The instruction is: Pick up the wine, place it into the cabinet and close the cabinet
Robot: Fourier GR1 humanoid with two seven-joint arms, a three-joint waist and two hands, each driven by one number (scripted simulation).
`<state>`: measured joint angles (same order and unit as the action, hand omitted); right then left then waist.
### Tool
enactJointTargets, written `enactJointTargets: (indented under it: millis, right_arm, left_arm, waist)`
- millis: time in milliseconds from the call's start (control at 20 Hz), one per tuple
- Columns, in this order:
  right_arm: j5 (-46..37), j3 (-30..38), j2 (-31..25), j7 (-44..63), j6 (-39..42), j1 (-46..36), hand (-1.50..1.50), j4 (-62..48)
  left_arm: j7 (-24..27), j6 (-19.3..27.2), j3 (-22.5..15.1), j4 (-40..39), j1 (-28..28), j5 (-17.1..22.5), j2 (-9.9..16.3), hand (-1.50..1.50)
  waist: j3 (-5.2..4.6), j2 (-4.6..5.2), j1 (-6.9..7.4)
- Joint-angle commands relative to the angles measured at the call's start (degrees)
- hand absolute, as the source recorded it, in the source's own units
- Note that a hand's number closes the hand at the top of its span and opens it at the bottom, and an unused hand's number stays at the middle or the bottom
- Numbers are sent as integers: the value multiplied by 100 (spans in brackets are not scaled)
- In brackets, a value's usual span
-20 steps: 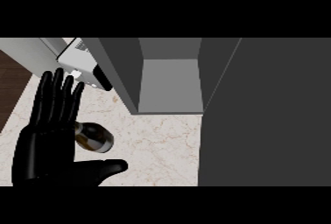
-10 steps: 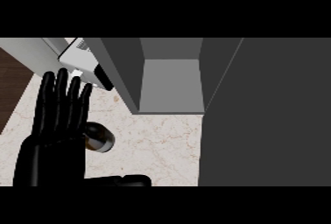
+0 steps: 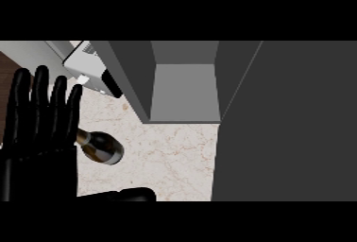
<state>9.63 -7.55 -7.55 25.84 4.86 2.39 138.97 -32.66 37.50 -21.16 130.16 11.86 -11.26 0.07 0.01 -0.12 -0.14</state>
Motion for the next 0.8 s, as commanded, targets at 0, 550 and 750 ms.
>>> enactJointTargets:
  millis: [0, 550, 750]
  right_arm:
    - [357, 234, -123, 441, 45, 241, -150, 741]
    - [21, 86, -21, 717, -145, 17, -150, 876]
    - [-4, 26, -27, 419, 40, 468, -150, 1075]
  left_arm:
    - [-671, 271, -284, 341, 94, -704, -6, -150]
    - [-984, -304, 916, 861, -242, -308, 398, -150]
    - [-892, -380, 796, 1246, -912, -228, 397, -150]
  waist:
    - [4, -7, -1]
    - [-1, 1, -1]
    - [2, -9, -4]
